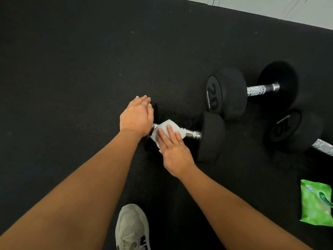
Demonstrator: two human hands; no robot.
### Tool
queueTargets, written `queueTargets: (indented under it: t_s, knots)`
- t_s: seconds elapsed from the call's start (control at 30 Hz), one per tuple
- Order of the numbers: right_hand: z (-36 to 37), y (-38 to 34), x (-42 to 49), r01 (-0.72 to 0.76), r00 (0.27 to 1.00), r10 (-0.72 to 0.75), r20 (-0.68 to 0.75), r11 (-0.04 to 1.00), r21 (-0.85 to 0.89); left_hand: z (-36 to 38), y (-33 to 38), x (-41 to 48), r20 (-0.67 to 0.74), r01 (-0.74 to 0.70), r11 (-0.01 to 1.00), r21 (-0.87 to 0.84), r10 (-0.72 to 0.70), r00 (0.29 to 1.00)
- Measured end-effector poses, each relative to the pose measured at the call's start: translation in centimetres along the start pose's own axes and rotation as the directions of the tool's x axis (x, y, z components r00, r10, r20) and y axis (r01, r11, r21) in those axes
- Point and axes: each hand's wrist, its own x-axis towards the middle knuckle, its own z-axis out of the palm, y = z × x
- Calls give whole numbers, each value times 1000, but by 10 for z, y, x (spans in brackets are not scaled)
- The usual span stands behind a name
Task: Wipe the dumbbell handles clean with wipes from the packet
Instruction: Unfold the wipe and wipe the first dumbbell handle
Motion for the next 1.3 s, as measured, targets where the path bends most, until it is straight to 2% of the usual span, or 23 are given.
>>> queueTargets:
  t_s: [0.1, 0.23, 0.3, 0.5, 0.7, 0.83, 0.93, 1.1, 1.3]
  knots:
    - [-7, 3, 11, 16, 1000, -16, 7, 1000, 12, -1, 0, 0, 1, 5, 1000, 1, -5, 1000]
    - [-4, 1, 3, -122, 991, 127, -52, 988, 92, 1, -1, 0, -6, 12, 1000, -4, -12, 1000]
    - [-1, -5, -3, -146, 988, 151, -44, 984, 99, 1, -1, 0, -4, 15, 1000, -3, -15, 1000]
    - [-9, -4, 18, -42, 999, 41, 12, 995, 89, 0, -1, 0, 0, 10, 1000, -4, -10, 1000]
    - [-17, -6, 12, -196, 980, 199, 0, 964, 181, 2, -2, 2, -9, 15, 1000, -3, -15, 1000]
    - [-13, -15, 12, -140, 990, 135, 48, 985, 106, 2, -1, 1, -12, 14, 1000, -2, -14, 1000]
    - [-16, -9, 25, -121, 993, 118, 30, 984, 130, 1, -1, 1, -8, 17, 1000, -4, -17, 1000]
    - [-24, -2, 16, -262, 965, 263, 25, 944, 200, 2, -1, 0, -25, 14, 1000, -10, -14, 1000]
    - [-22, -14, 24, -183, 983, 176, 56, 967, 178, 2, -1, -1, -18, 17, 1000, -6, -17, 1000]
